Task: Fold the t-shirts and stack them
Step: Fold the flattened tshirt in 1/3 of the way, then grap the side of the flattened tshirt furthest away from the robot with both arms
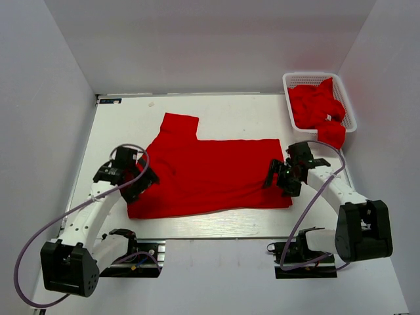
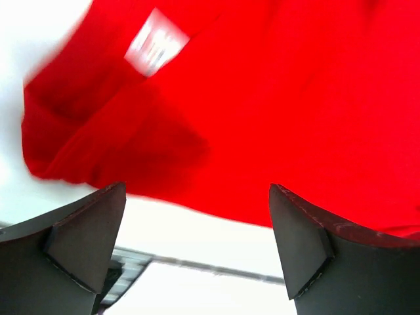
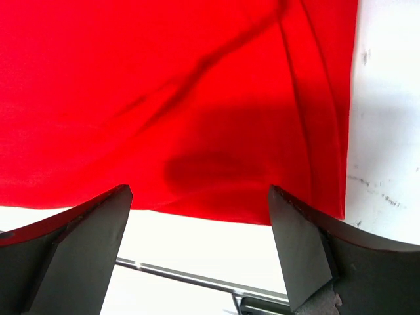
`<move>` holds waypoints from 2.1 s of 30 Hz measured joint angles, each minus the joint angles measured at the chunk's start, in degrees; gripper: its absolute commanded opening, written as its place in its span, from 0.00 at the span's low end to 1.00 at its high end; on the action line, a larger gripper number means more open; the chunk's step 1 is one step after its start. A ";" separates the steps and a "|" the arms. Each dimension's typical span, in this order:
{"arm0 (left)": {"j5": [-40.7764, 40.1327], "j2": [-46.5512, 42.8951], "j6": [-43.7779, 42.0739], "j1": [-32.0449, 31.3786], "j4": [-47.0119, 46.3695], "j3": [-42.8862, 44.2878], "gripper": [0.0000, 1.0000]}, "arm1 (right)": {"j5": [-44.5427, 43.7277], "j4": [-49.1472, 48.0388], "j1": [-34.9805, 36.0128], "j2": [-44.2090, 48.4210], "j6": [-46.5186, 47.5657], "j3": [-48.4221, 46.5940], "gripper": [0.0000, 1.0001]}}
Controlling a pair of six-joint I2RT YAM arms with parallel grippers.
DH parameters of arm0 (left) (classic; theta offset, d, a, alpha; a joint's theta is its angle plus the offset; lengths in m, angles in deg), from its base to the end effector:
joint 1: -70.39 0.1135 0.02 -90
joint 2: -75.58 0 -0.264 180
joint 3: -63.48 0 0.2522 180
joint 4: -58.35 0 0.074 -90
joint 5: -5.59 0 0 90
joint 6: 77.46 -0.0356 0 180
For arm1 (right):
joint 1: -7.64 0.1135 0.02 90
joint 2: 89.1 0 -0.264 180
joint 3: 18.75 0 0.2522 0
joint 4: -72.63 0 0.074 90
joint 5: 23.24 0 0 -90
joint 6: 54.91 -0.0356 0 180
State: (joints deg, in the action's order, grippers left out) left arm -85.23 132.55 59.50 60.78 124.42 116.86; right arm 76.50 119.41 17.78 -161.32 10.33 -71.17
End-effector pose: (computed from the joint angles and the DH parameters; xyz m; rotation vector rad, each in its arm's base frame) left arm 0.1637 -0.0272 0.2163 -0.9044 2.6646 -0.2215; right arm 0.2155 0.0447 0.1794 0.3045 2.7589 0.3981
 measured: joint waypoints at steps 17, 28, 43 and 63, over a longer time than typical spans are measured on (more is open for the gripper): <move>-8.44 14.47 -7.30 0.13 -13.79 16.79 1.00 | 4.79 -7.98 0.24 -10.75 0.28 -7.39 0.90; -9.79 22.99 -11.02 0.13 -15.98 21.90 1.00 | 1.22 -14.14 0.44 -17.35 -2.10 -13.75 0.90; -6.60 62.60 -29.55 0.72 -22.21 60.72 1.00 | -13.75 -10.43 0.44 -23.56 -1.51 -32.00 0.90; -3.15 86.55 -41.99 0.72 -29.86 80.35 0.87 | -13.68 -9.97 0.39 -28.50 1.84 -35.50 0.90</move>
State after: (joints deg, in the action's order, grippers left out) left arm -88.37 219.11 17.51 61.51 94.57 197.20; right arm 62.82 109.44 18.17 -189.83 12.17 -106.66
